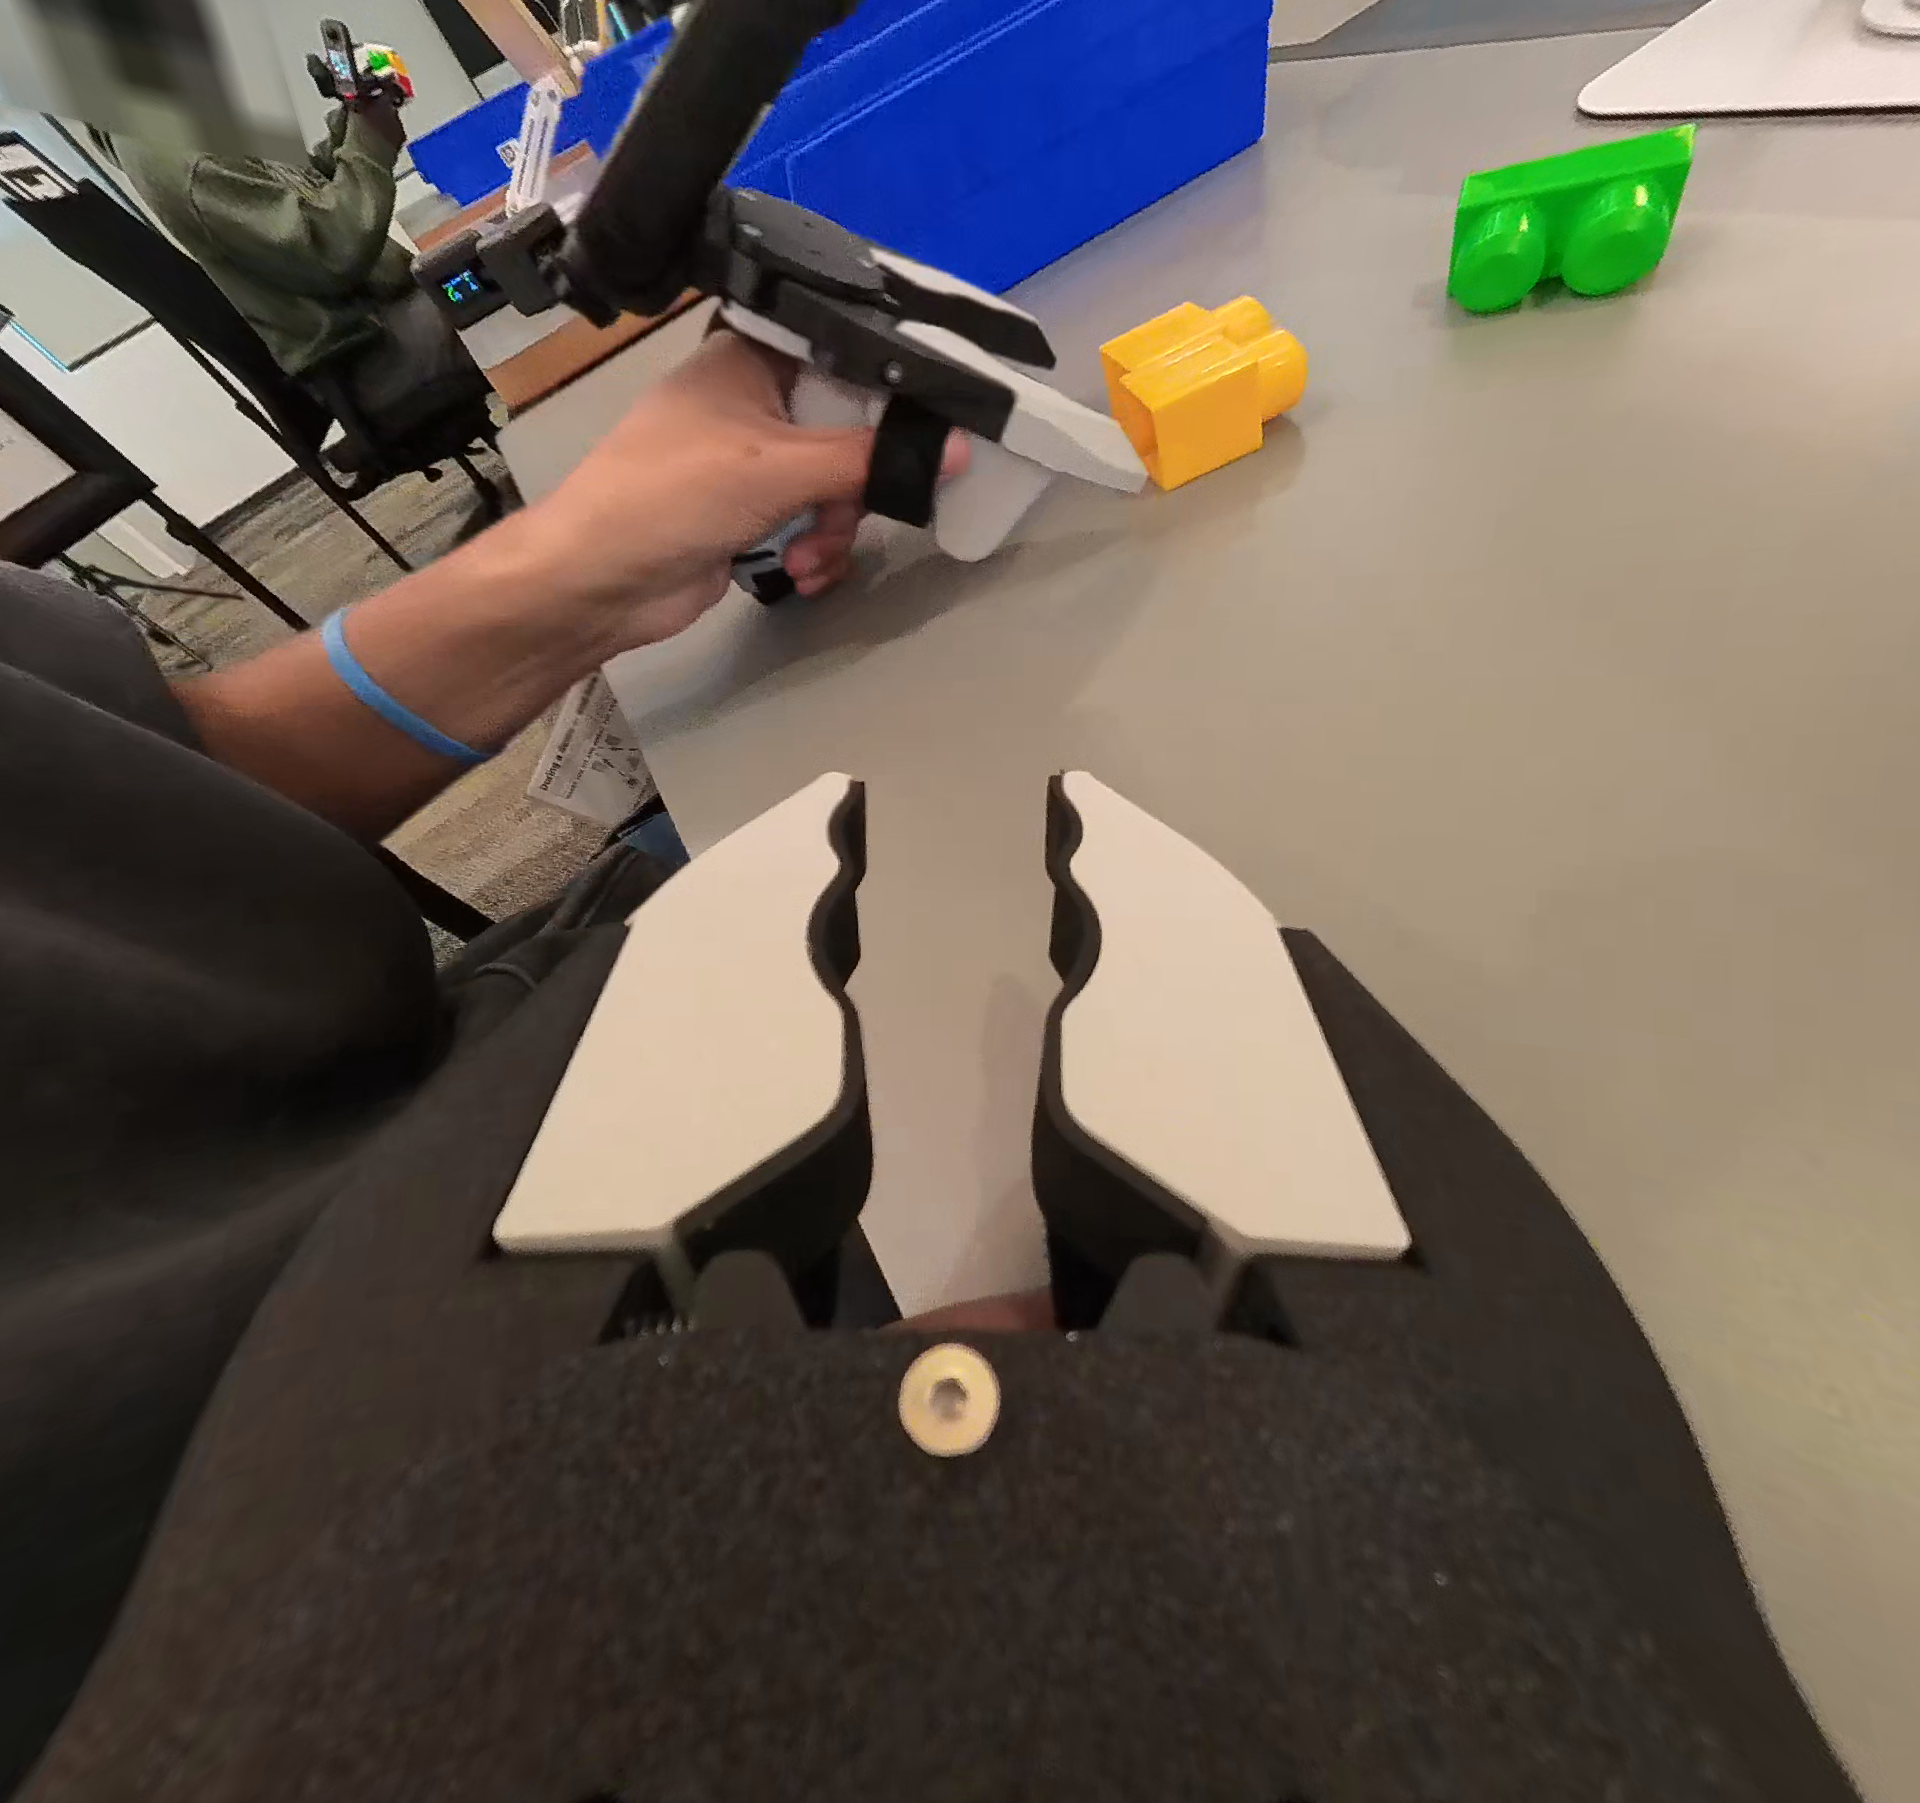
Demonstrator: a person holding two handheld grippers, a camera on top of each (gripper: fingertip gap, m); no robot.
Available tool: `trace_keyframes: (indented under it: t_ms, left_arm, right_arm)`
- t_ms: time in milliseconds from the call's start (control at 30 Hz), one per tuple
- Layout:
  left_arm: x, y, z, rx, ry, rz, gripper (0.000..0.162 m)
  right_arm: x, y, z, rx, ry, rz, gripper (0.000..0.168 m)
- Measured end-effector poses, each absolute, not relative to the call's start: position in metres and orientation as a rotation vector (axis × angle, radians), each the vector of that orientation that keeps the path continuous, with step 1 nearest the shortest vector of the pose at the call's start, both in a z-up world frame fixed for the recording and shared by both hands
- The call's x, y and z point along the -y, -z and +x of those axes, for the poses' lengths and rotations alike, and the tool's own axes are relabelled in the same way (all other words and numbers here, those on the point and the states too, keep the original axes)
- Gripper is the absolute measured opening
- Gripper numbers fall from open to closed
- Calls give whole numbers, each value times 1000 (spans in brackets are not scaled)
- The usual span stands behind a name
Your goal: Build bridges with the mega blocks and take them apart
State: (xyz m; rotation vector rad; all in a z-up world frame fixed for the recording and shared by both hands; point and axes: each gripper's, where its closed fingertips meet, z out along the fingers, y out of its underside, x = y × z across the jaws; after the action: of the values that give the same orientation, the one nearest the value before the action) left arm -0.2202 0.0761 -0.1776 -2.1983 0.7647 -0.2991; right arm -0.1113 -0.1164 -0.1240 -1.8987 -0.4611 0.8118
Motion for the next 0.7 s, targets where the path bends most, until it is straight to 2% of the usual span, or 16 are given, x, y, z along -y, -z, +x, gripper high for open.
trace_keyframes:
  t_ms: [267, 533, 700]
  left_arm:
    - [-96, 187, -202, -777, 319, -2278, 107]
    - [-101, 194, -193, -813, 298, -2296, 87]
    - [-102, 194, -192, -805, 303, -2298, 87]
  right_arm:
    - [117, 119, -108, 449, -826, -1883, 33]
    - [117, 122, -112, 454, -844, -1893, 33]
    - [117, 121, -113, 454, -851, -1893, 33]
